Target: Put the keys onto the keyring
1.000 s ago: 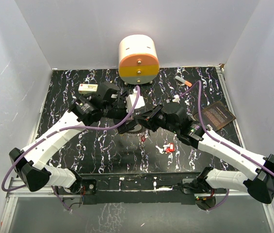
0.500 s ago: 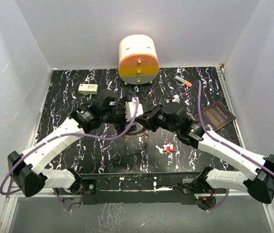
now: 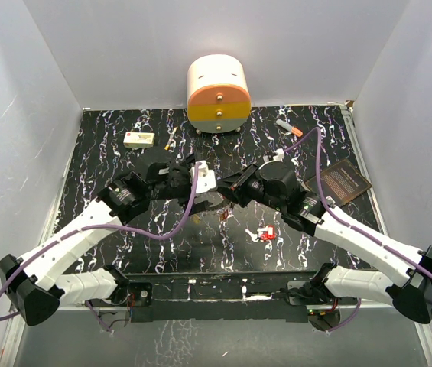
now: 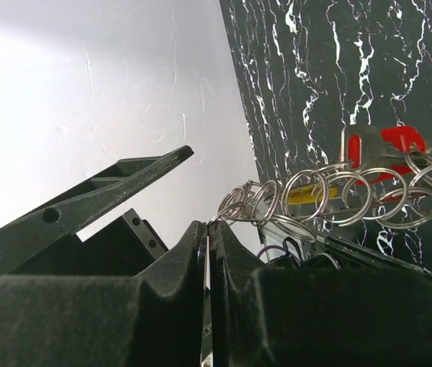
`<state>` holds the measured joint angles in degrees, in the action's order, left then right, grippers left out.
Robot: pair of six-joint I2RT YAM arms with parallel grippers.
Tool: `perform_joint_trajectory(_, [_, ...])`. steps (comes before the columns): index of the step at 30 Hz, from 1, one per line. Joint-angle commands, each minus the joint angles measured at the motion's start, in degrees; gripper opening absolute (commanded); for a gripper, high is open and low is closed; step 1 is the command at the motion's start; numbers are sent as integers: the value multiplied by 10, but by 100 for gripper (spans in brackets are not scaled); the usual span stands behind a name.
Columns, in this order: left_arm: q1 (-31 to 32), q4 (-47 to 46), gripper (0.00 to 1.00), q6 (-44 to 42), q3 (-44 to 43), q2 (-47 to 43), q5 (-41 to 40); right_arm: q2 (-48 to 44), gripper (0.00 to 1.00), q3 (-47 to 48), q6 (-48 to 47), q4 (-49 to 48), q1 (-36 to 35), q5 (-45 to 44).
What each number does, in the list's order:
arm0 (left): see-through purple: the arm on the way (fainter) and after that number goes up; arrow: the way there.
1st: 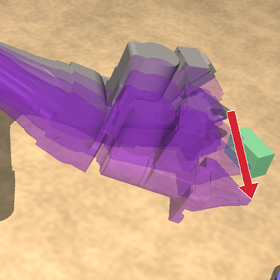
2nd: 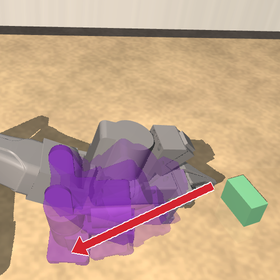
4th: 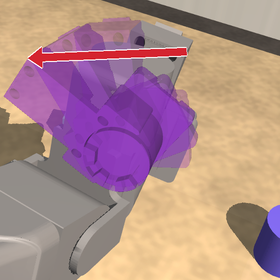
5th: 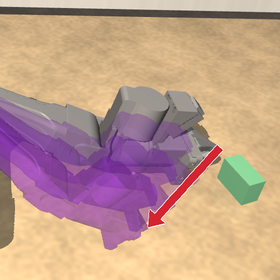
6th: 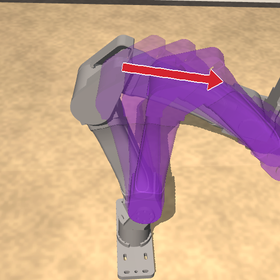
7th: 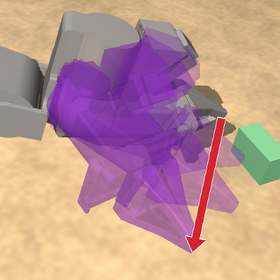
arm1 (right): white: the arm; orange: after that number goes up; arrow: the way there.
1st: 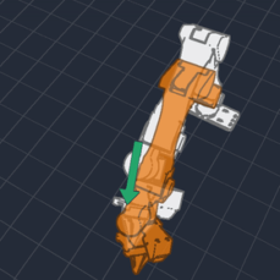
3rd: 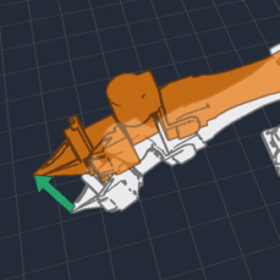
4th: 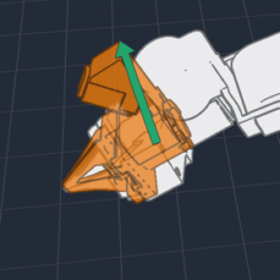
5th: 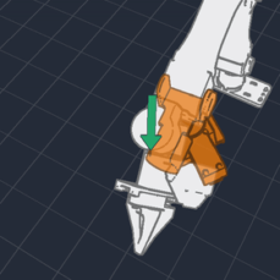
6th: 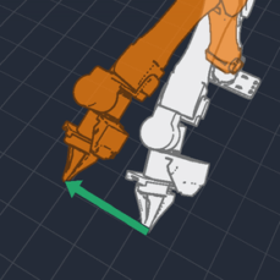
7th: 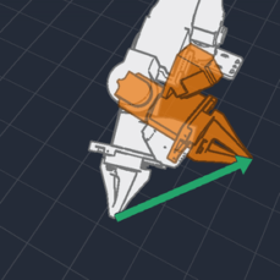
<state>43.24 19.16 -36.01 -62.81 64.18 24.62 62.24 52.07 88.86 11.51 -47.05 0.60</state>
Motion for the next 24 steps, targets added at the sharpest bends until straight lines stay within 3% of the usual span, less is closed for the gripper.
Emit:
perform_joint_trajectory(1, [1,-32,85,11,6,-10,14,-18,8,4,9,-69,-3,2])
perform_joint_trajectory(19, [1,-69,52,23,28,-7,16,-25,8,-4,10,-79,-3,4])
perform_joint_trajectory(24, [1,-75,49,23,39,-7,13,-23,8,-3,11,-83,-3,7])
